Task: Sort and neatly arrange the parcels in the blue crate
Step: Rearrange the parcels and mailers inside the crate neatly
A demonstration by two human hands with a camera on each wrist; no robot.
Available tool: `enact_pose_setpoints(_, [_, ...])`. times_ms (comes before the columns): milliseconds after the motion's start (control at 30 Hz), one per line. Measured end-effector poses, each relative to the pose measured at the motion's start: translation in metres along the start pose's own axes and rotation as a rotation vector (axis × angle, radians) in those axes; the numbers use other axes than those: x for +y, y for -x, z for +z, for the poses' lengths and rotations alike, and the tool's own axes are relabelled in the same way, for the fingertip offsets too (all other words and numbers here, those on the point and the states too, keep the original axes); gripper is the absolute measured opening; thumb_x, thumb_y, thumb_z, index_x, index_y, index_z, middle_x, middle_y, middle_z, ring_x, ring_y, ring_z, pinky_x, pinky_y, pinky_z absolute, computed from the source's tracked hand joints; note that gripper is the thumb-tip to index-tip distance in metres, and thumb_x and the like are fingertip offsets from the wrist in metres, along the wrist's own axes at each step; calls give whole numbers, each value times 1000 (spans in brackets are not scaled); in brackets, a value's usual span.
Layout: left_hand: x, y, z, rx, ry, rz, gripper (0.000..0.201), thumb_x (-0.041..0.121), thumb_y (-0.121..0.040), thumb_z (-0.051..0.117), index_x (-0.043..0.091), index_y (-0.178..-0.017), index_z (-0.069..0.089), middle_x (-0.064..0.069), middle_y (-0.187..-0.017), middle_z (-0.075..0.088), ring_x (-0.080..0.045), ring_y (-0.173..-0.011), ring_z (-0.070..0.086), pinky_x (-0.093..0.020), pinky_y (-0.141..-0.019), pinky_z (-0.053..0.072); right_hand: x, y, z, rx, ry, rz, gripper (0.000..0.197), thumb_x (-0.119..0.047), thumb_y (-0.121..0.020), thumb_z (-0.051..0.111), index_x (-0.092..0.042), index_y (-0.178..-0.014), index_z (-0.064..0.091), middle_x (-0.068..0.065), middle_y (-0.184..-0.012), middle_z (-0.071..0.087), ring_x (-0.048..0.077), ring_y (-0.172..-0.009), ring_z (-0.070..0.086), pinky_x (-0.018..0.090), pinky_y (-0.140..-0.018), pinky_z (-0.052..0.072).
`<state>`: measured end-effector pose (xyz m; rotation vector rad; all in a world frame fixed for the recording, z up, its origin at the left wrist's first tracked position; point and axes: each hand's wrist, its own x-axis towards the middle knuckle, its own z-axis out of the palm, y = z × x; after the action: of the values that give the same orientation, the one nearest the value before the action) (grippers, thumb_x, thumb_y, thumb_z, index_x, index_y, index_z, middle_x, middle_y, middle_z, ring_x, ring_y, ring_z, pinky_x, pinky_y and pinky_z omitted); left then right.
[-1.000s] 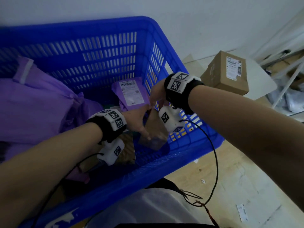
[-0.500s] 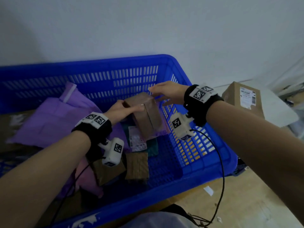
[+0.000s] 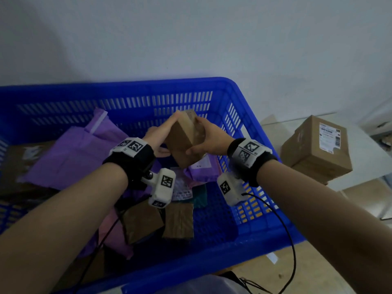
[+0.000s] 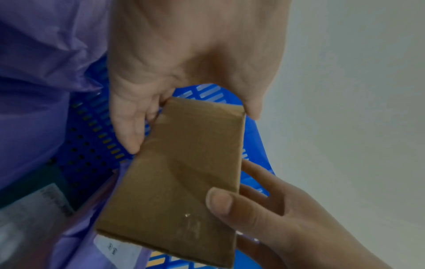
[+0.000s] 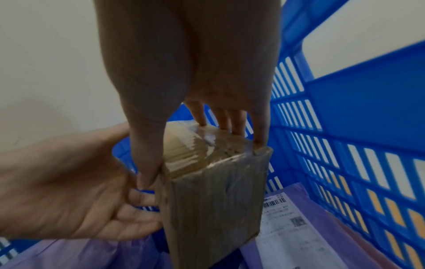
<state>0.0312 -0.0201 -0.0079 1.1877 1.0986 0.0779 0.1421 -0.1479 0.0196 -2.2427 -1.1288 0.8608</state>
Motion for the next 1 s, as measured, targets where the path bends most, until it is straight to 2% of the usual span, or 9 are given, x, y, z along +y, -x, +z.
enact_pose_setpoints(100, [-2,-2,1,-20,6,40,88,81,-69,46,22,-134,47,-7,-123,54,-31,-110,54,-39,-92,48,4,-3,-1,55,-79,52,88,-21,-76,77,-9,-146,25,7,-131,53,23,-113,56,30,-95,47])
enact_pose_setpoints(200, [-10,-6,-7,4,26,123,42,36,-100,39,19,-138,43,-10,-125,52,-26,-98,57,-34,-83,48,9,-2,-3,93,-435,210,68,-28,-84,70,-15,-141,36,4,-115,55,18,-85,59,31,-69,52])
enact_pose_setpoints(267, [-17,-13,-14,10,-106,257,56,-3,-95,39,26,-143,34,-10,-131,49,-28,-92,60,-28,-68,47,14,-2,-7,41,-702,331,55,-37,-85,65,-17,-133,46,9,-115,57,24,-89,60,39,-79,53])
enact_pose_setpoints(333, [-22,-15,-19,-74,-278,422,84,-20,-84,44,36,-144,27,-8,-142,40,-44,-111,55,-29,-62,48,19,-3,-9,-48,-926,399,42,-43,-87,60,-15,-118,52,15,-112,57,31,-97,58,46,-91,49])
enact_pose_setpoints(433, [-27,-17,-24,-106,-567,667,101,-3,-71,71,40,-146,20,-3,-146,36,-37,-127,47,-48,-94,50,20,-5,-9,-154,-1148,435,34,-44,-89,55,-15,-105,48,14,-99,53,32,-93,56,45,-81,52])
enact_pose_setpoints(533, [-25,-16,-29,18,-663,790,111,10,-64,81,42,-147,15,-10,-154,21,-27,-144,25,-48,-111,36,18,-8,-9,-190,-1211,445,26,-39,-89,52,-15,-98,48,12,-98,51,31,-92,56,40,-69,55])
enact_pose_setpoints(733, [-13,-10,-37,8,-862,821,103,13,-63,81,47,-141,23,-6,-158,11,-24,-147,14,-46,-110,35,26,-15,-5,-263,-1134,444,30,-41,-88,51,-18,-107,48,13,-119,45,34,-110,52,44,-79,53])
enact_pose_setpoints(900, [-11,-5,-42,-31,-720,756,96,16,-61,87,18,-140,33,-1,-139,45,-15,-125,44,-30,-101,38,27,-12,-7,-257,-1131,399,68,-66,-91,33,-13,-129,51,13,-126,56,36,-109,59,48,-96,45])
enact_pose_setpoints(1000, [-15,-6,-43,-13,-536,596,93,16,-63,86,18,-141,33,3,-129,48,-10,-113,47,-24,-90,40,23,-9,-7,-223,-986,319,67,-66,-93,25,-19,-133,51,7,-131,56,22,-109,57,44,-100,36])
